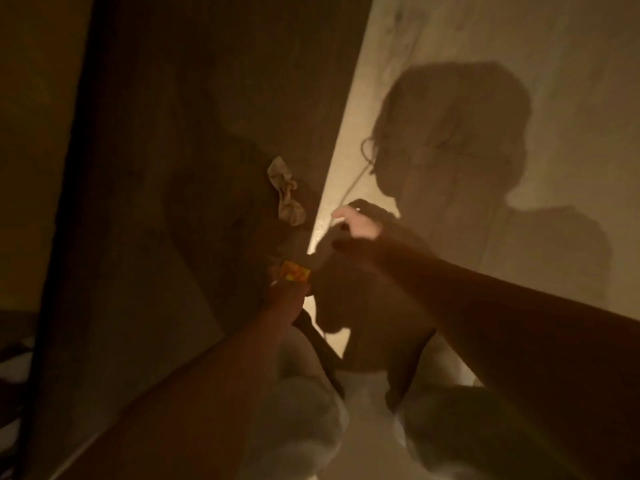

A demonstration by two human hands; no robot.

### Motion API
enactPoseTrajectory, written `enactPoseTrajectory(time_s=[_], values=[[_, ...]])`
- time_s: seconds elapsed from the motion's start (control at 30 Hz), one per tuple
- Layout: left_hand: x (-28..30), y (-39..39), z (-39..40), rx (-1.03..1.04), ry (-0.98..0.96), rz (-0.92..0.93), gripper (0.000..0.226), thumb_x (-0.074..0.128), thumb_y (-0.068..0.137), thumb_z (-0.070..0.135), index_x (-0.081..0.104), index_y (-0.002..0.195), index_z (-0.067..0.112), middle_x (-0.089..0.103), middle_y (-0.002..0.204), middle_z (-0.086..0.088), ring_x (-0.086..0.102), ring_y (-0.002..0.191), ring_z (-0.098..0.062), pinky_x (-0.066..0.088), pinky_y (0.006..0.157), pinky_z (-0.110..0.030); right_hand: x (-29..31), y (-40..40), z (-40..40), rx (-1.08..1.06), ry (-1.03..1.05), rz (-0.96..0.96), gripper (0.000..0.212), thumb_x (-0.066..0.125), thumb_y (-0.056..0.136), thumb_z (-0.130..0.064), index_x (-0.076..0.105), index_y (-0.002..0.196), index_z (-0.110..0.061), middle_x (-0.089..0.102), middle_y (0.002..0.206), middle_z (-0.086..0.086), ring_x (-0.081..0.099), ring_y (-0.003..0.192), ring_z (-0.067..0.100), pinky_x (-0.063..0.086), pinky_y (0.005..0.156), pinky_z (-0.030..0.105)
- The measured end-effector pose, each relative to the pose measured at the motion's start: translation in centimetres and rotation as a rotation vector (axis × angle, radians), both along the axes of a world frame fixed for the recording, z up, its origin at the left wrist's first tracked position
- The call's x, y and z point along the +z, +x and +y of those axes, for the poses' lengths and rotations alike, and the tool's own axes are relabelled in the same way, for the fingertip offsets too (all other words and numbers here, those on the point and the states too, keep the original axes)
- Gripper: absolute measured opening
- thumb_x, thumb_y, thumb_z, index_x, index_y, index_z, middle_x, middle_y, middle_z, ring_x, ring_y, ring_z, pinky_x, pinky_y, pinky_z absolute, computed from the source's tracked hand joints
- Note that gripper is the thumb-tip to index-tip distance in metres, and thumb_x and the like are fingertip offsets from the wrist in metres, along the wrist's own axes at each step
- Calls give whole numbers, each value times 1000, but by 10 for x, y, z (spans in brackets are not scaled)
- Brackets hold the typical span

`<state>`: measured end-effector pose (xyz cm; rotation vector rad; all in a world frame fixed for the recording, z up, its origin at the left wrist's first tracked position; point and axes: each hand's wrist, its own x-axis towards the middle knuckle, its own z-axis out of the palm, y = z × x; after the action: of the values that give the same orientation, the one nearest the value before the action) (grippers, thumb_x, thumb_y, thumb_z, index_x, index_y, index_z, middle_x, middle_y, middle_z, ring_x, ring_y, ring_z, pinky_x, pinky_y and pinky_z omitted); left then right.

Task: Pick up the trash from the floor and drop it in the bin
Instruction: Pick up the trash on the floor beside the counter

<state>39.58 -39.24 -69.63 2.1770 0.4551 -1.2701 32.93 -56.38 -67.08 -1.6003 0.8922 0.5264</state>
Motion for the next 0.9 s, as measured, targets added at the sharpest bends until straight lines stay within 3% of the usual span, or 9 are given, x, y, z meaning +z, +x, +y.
enactPoseTrajectory(time_s=[0.1,0.2,0.3,0.43,0.53,0.63,0.73,0.8,0.9], values=[[-48,9,-9,-64,61,-176,50,78,76,0,56,120,7,64,113,-11,61,102,-29,45,80,-26,-51,47,10,174,-165,-20,63,68,85,-20,41,142,-19,42,142,16,47,129,38,42,106,40],[-91,17,-7,-104,134,-195,73,84,73,13,45,135,4,62,126,-15,62,114,-35,51,92,-36,-89,87,15,449,-349,22,77,65,89,-22,24,154,-18,9,163,13,21,145,40,31,116,49],[-122,18,5,-60,159,-209,65,85,70,15,43,119,18,61,100,-5,63,100,-26,54,89,-43,-117,111,17,594,-412,-100,83,56,95,-17,5,156,-39,-13,165,8,15,145,49,35,112,55],[-143,12,23,-133,193,-315,65,81,62,33,43,114,30,62,118,-9,65,100,-29,58,83,-51,-155,118,27,682,-625,-157,62,47,99,-35,20,153,-41,3,165,9,24,141,50,39,106,60],[-132,11,20,-186,228,-311,59,80,75,25,47,123,22,56,125,-3,61,106,-27,53,85,-38,-169,108,32,889,-720,-167,51,47,97,-29,40,147,-27,26,158,10,27,142,42,39,104,58],[-133,14,16,-124,204,-317,50,79,76,13,51,117,20,57,126,-9,63,106,-34,56,84,-39,-176,89,26,734,-794,-121,46,40,101,-36,41,144,-22,42,143,10,44,126,28,40,102,50],[-140,18,16,-92,197,-296,41,73,75,8,47,100,27,58,123,-7,65,97,-33,60,80,-49,-173,67,22,623,-645,-62,37,40,98,-4,47,134,-3,43,139,21,47,123,40,43,95,48],[-143,19,16,-98,202,-300,32,67,76,8,48,96,26,61,119,-10,65,98,-36,58,84,-52,-172,47,18,502,-570,-91,38,43,93,0,45,131,-3,47,131,22,53,111,42,43,81,42],[-133,17,5,-109,191,-299,24,64,75,8,57,94,22,67,113,-14,66,101,-38,55,90,-48,-161,23,9,211,-469,-37,40,52,85,0,44,124,-5,61,103,18,62,84,30,54,75,32]])
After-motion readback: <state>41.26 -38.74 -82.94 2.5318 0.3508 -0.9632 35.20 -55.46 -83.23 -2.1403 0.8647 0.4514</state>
